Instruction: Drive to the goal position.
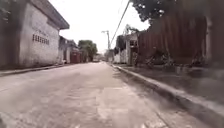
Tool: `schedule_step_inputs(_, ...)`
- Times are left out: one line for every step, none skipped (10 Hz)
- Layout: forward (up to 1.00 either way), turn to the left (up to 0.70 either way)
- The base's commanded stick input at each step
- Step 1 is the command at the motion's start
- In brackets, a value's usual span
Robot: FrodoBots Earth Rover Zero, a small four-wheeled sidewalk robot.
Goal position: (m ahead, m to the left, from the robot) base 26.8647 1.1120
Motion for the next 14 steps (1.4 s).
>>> schedule_step_inputs(1.0, 0.0)
schedule_step_inputs(1.0, 0.0)
schedule_step_inputs(1.0, 0.0)
schedule_step_inputs(1.0, 0.0)
schedule_step_inputs(1.0, 0.0)
schedule_step_inputs(1.0, 0.0)
schedule_step_inputs(1.0, 0.0)
schedule_step_inputs(1.0, 0.0)
schedule_step_inputs(1.0, 0.0)
schedule_step_inputs(1.0, 0.0)
schedule_step_inputs(1.0, 0.0)
schedule_step_inputs(1.0, 0.0)
schedule_step_inputs(1.0, 0.0)
schedule_step_inputs(1.0, -0.01)
